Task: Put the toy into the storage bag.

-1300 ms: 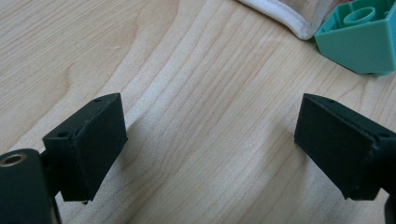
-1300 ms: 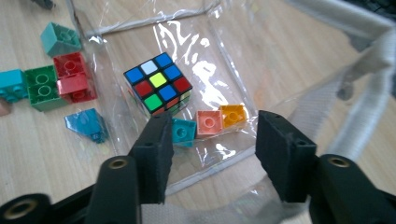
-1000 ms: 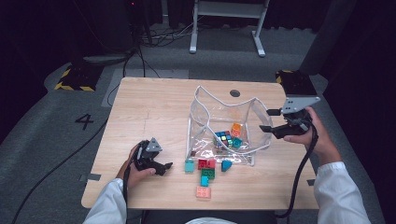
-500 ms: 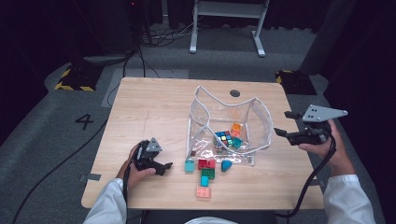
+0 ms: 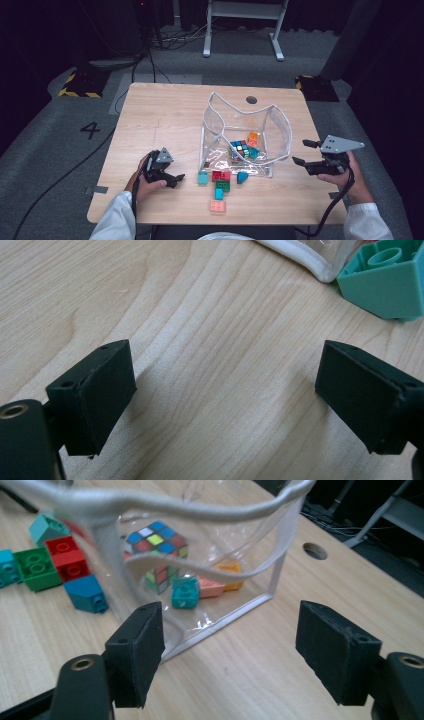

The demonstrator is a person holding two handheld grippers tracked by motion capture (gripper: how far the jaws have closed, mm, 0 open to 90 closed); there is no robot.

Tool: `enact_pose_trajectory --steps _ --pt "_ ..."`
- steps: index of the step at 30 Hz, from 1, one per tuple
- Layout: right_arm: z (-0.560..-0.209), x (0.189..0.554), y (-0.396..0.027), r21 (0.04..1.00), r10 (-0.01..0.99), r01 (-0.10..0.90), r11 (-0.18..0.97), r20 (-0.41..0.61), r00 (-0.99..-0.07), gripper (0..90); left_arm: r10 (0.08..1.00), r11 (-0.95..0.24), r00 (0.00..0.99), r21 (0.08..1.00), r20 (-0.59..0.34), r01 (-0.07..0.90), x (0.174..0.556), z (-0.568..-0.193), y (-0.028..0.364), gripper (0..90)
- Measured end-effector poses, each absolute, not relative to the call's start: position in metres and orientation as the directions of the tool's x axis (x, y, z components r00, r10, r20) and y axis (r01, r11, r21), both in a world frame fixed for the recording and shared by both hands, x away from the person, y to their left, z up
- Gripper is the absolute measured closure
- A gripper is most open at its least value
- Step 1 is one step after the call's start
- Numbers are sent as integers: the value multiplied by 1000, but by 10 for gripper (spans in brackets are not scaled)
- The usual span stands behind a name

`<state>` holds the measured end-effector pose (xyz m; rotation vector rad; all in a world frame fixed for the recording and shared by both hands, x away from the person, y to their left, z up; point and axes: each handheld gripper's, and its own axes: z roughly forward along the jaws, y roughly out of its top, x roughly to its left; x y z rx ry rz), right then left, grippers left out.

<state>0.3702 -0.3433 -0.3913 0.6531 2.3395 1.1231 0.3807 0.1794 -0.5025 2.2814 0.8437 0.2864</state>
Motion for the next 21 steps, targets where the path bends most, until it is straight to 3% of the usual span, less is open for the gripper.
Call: enact_pose_trajectory --steps 21 --pt "-479 338 -335 773 561 336 538 -31 -827 303 643 -559 765 666 -28 494 381 -503 179 93"
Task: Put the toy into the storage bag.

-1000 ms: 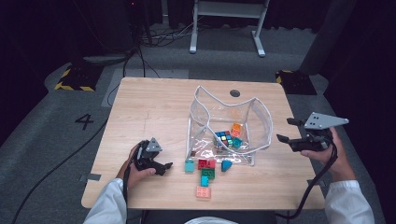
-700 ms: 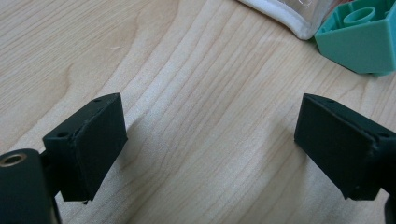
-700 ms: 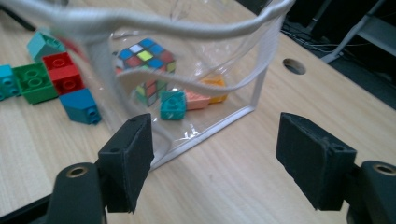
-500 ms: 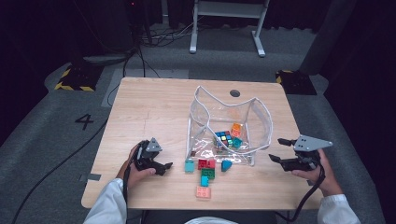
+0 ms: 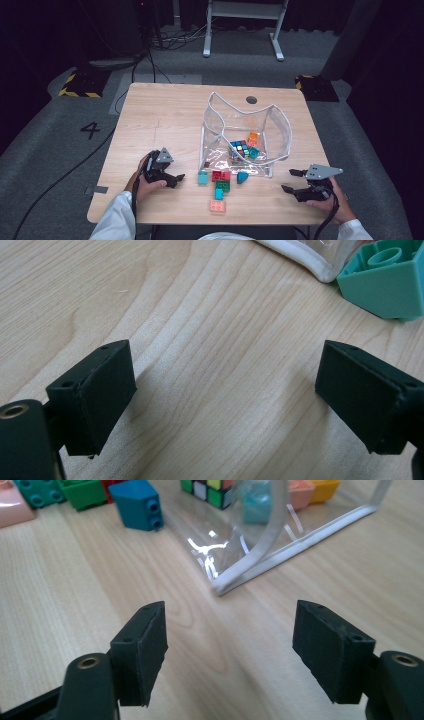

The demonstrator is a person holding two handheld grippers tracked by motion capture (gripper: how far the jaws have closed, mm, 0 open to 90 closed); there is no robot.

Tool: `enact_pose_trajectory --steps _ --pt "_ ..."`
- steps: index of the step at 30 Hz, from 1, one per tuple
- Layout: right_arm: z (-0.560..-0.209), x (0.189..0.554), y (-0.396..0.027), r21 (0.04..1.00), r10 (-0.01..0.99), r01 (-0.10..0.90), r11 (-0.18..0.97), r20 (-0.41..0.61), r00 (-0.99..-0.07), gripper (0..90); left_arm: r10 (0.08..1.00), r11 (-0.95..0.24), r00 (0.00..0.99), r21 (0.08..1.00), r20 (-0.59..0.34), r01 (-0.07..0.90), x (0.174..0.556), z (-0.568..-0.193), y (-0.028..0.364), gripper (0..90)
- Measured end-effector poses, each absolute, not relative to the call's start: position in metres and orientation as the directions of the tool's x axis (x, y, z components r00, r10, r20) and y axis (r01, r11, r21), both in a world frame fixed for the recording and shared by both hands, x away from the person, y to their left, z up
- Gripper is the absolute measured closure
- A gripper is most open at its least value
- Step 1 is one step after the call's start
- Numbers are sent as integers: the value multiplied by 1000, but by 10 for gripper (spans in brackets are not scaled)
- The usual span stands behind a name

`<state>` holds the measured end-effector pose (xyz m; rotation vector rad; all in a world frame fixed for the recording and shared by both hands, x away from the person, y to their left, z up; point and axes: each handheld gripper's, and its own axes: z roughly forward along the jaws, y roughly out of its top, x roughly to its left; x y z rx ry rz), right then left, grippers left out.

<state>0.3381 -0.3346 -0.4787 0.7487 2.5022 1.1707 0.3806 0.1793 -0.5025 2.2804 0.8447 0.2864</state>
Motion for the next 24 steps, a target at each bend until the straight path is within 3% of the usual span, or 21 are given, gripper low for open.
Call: enact_pose_trajectory --steps 13,24 --pt "-502 331 -296 757 467 297 582 -12 -884 307 643 -559 766 667 -28 493 381 -503 179 93" --pt "-503 336 -247 738 475 320 594 -1 -880 268 642 -560 766 666 -27 493 381 -502 179 93"
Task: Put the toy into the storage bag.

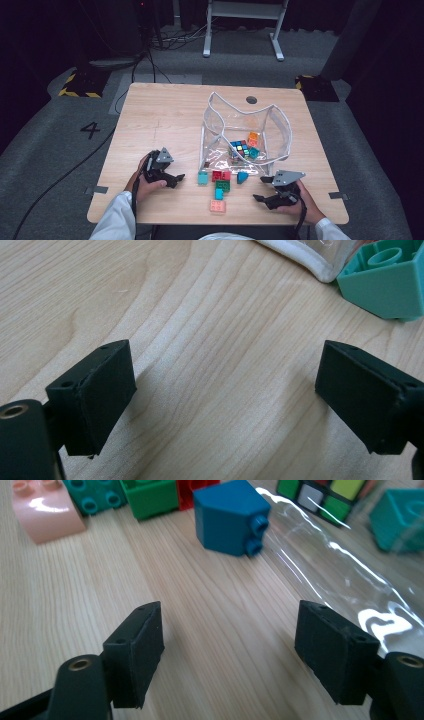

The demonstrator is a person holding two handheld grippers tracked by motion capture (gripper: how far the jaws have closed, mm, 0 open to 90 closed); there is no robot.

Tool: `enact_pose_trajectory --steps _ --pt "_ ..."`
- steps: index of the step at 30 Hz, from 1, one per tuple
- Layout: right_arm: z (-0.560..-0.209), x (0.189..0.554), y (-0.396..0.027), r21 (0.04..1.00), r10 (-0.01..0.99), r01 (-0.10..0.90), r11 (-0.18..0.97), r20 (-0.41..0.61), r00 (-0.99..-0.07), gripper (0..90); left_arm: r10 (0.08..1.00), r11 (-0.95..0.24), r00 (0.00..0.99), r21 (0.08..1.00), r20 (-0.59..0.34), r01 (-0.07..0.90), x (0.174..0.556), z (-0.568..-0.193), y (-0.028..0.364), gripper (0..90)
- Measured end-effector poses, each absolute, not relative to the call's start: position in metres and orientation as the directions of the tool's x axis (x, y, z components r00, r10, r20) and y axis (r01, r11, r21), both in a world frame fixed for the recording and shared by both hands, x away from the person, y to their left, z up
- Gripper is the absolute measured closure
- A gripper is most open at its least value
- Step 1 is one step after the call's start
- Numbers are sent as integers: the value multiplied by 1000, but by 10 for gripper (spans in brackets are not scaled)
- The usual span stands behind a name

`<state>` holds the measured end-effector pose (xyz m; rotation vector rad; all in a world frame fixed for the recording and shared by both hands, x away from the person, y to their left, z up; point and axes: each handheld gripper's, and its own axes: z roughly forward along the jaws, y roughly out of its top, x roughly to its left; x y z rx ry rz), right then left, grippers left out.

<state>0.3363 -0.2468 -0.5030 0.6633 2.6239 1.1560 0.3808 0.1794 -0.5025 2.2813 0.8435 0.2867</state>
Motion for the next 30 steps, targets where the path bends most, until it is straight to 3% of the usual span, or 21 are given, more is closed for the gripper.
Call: enact_pose_trajectory --steps 4,11,15,19,24,30 --pt "-503 342 -226 738 469 291 608 -38 -882 265 643 -559 766 667 -28 493 381 -503 179 93" --pt "-503 350 -206 744 484 322 586 -2 -875 282 643 -559 765 666 -27 494 381 -502 179 93" --pt "-503 351 -197 759 465 286 585 -24 -885 284 642 -559 766 667 -28 493 381 -503 179 92" --pt "-503 350 -191 758 483 297 580 -27 -875 324 643 -559 765 666 -27 494 381 -502 179 93" --pt "-503 352 -186 766 476 282 578 -36 -879 443 643 -560 766 666 -28 494 381 -502 179 93" --pt "-503 353 -182 764 479 296 573 -19 -878 475 643 -559 766 666 -28 494 381 -502 179 93"
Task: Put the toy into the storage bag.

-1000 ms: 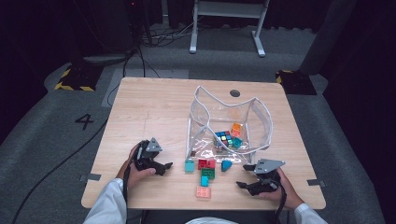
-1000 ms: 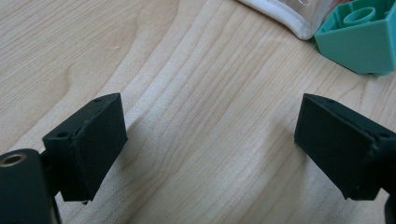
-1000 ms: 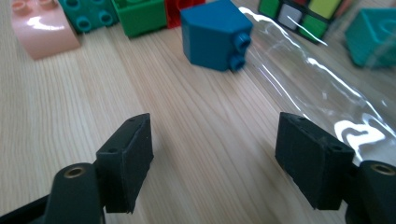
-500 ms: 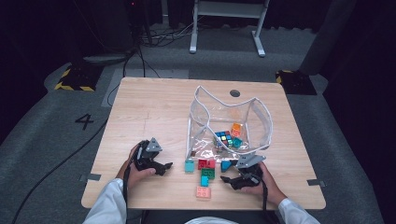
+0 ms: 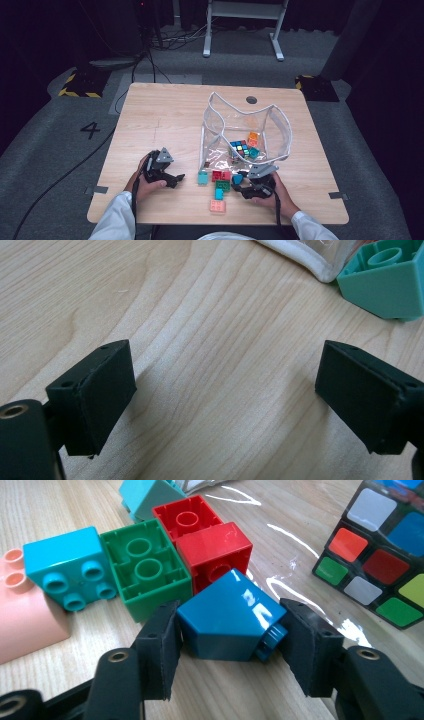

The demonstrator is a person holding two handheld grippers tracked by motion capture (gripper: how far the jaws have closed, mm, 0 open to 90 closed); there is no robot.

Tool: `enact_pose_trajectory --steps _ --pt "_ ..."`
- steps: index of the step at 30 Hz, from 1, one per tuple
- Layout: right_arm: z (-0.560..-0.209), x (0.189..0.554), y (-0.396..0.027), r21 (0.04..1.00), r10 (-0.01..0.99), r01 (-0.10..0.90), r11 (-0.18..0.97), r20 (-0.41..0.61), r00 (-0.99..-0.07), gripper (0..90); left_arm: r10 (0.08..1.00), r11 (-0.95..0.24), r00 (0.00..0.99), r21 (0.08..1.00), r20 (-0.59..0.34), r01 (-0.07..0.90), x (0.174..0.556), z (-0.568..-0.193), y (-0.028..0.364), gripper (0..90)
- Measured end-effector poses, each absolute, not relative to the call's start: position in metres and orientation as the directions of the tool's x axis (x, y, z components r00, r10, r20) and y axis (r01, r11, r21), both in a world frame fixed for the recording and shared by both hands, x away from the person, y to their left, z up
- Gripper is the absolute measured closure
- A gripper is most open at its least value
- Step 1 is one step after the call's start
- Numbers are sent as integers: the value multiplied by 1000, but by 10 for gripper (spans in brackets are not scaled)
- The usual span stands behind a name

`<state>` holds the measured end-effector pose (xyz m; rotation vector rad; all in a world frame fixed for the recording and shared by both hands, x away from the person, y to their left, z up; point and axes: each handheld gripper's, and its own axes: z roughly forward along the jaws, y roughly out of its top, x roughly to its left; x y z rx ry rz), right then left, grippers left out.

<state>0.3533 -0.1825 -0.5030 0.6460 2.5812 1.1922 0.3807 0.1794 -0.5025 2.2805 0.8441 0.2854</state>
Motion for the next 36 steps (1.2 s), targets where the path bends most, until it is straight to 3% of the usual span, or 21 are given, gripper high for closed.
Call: enact_pose_trajectory --steps 19,32,36 --pt "-502 345 -194 758 417 263 597 -13 -909 486 643 -559 766 667 -28 493 381 -503 179 93" --pt "-496 339 -219 750 467 302 589 -10 -884 486 643 -559 766 666 -27 493 381 -503 179 93" --pt "-493 341 -229 760 452 264 593 -43 -891 486 642 -559 766 667 -28 493 381 -503 179 93"
